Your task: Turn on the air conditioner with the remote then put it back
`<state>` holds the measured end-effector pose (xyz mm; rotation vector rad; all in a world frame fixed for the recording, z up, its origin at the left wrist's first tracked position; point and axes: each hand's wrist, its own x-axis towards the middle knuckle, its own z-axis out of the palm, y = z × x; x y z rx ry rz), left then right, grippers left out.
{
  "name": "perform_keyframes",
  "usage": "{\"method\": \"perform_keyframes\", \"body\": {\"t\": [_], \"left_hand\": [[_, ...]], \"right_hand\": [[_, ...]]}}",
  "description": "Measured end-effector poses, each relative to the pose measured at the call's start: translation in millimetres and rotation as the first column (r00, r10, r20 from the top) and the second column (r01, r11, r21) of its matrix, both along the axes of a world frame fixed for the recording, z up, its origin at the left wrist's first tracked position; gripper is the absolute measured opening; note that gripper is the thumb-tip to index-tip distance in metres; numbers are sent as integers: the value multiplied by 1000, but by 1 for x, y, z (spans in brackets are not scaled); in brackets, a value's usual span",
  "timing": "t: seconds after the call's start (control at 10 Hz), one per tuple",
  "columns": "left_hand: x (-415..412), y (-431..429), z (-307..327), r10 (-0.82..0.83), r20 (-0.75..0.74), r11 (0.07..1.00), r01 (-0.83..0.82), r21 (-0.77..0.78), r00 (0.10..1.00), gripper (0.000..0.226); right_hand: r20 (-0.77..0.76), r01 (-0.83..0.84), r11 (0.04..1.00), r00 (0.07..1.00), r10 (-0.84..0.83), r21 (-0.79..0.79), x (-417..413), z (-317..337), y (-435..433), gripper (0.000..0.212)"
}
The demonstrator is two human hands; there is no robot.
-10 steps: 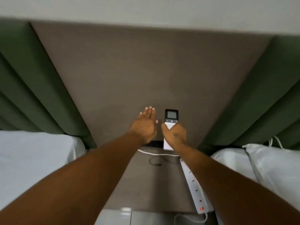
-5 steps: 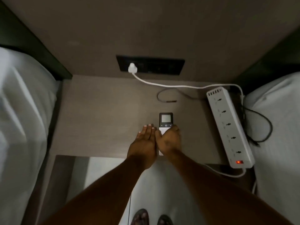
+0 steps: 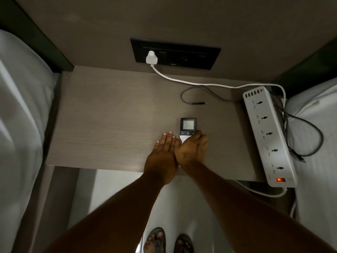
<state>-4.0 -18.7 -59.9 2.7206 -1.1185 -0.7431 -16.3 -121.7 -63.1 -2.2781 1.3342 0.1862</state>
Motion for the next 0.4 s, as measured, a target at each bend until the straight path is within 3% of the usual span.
{"method": "perform_keyframes", "body": {"t": [0.2, 0.3, 0.4], "left_hand": [[1, 2, 2, -20, 4, 1000, 20, 13, 1000, 75], [6, 0, 10, -14, -42, 1000, 15, 22, 999, 76], [11, 3, 27, 9, -88, 1000, -7, 22, 996, 72]], "right_hand": [[-27, -64, 998, 998, 63, -10, -4, -1, 2, 94], [-9, -64, 998, 998, 64, -3, -4, 3, 0, 91], [59, -165, 986, 985, 164, 23, -5, 18, -2, 76]]}}
